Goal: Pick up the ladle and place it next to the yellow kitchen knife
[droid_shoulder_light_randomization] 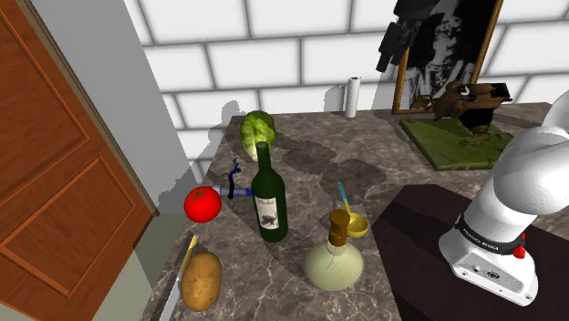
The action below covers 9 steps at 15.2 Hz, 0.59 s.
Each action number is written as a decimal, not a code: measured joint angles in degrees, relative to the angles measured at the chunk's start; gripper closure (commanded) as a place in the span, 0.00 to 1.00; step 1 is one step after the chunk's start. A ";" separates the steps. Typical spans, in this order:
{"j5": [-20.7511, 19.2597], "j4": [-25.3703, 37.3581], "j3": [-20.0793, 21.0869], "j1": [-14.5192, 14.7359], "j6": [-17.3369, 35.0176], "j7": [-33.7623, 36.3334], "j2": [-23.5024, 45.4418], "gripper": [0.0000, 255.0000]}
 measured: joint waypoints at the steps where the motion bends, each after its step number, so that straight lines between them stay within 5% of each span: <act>1: 0.00 0.00 0.00 0.00 0.00 0.00 0.00 0.00; 9: 3.94 -13.83 4.29 -2.11 8.39 10.93 -3.28 0.00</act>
